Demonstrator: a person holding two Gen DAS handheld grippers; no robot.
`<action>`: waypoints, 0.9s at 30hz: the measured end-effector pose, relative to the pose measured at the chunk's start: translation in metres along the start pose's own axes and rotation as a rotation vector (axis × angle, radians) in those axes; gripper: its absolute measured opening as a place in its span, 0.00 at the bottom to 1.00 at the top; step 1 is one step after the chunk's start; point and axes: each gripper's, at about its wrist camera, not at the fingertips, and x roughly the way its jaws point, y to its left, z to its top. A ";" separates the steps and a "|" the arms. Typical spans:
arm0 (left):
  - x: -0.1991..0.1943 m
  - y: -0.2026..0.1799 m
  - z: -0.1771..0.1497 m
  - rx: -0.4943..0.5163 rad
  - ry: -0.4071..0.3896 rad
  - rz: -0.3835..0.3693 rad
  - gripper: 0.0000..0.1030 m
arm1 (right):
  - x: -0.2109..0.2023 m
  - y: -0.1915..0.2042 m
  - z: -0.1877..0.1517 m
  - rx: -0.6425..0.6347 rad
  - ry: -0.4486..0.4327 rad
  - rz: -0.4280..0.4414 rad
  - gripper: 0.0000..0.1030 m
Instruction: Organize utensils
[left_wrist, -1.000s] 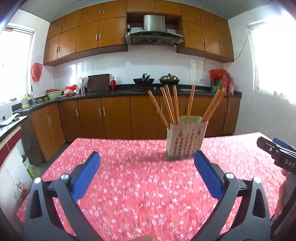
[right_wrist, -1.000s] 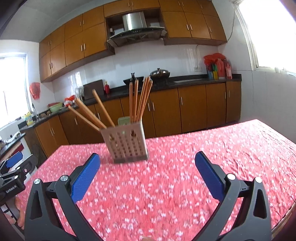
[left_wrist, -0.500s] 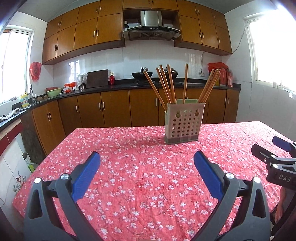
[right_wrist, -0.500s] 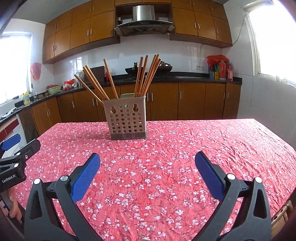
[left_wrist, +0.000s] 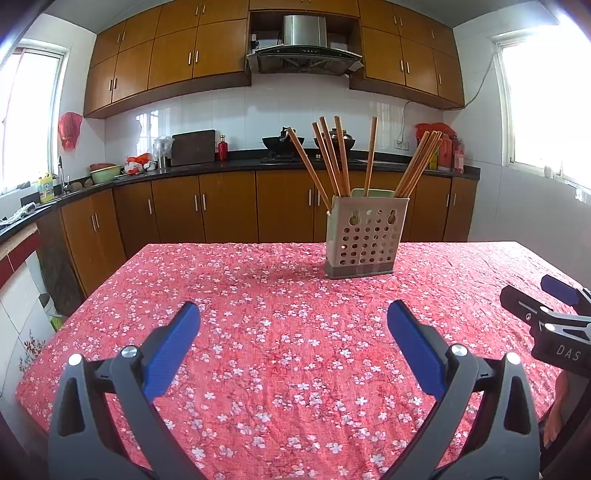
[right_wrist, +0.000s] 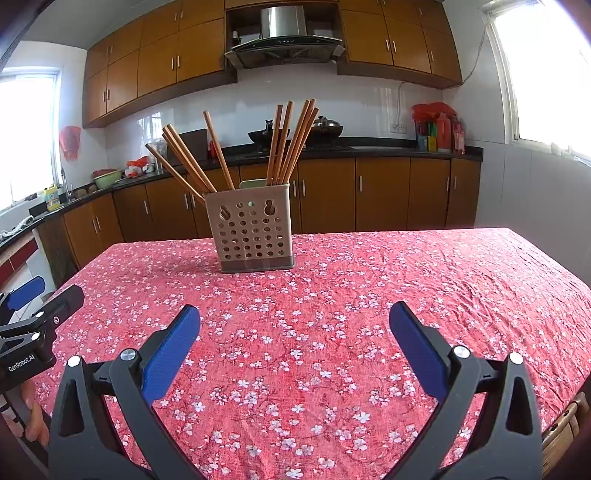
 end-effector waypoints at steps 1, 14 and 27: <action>0.000 0.000 0.000 -0.001 0.000 -0.001 0.96 | 0.000 0.000 0.000 0.002 0.000 0.001 0.98; 0.001 -0.002 0.000 0.000 0.002 -0.005 0.96 | 0.001 -0.001 0.000 0.013 0.003 0.002 0.98; 0.001 -0.002 0.000 -0.001 0.004 -0.006 0.96 | 0.002 0.000 -0.001 0.019 0.008 0.005 0.98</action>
